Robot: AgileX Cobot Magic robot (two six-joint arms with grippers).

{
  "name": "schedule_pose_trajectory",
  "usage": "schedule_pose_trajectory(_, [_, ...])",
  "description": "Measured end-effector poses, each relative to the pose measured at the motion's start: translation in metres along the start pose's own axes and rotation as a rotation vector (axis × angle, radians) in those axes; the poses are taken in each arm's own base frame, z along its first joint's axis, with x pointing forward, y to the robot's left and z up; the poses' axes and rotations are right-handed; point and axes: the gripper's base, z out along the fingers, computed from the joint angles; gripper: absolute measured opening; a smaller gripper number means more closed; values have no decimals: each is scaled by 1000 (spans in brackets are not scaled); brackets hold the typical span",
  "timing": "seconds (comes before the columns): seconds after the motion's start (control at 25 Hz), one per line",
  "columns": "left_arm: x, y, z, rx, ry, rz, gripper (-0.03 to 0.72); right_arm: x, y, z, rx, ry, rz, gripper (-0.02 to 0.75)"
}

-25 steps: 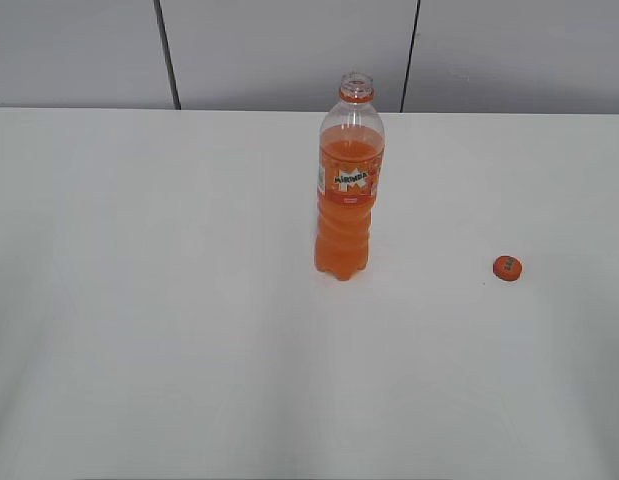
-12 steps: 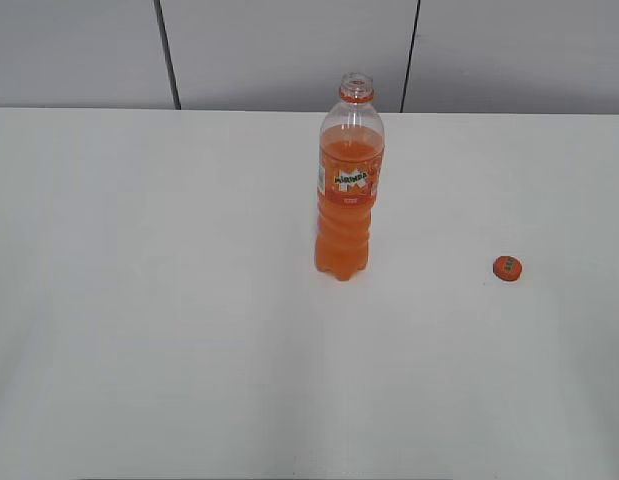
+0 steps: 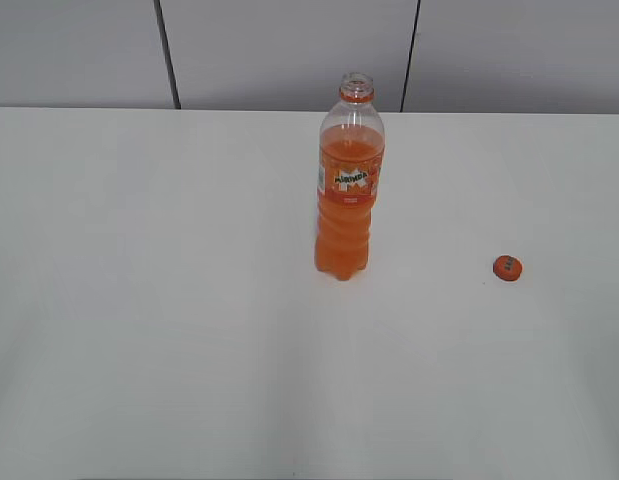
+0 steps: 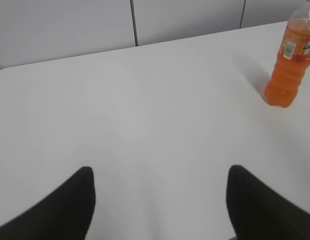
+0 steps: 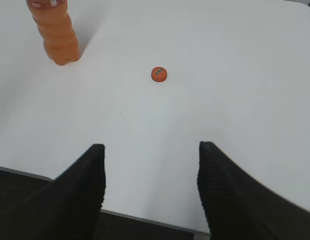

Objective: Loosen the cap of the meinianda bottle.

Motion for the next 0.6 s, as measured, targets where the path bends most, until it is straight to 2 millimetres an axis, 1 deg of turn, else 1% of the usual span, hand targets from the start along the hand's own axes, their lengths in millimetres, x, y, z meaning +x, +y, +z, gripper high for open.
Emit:
schedule_pose_trajectory(0.36, [0,0,0,-6,0,-2,500,0,0,0,0,0,3,442])
schedule_pose_trajectory(0.6, [0,-1,-1,-91,3,-35,500,0,0,0,0,0,3,442])
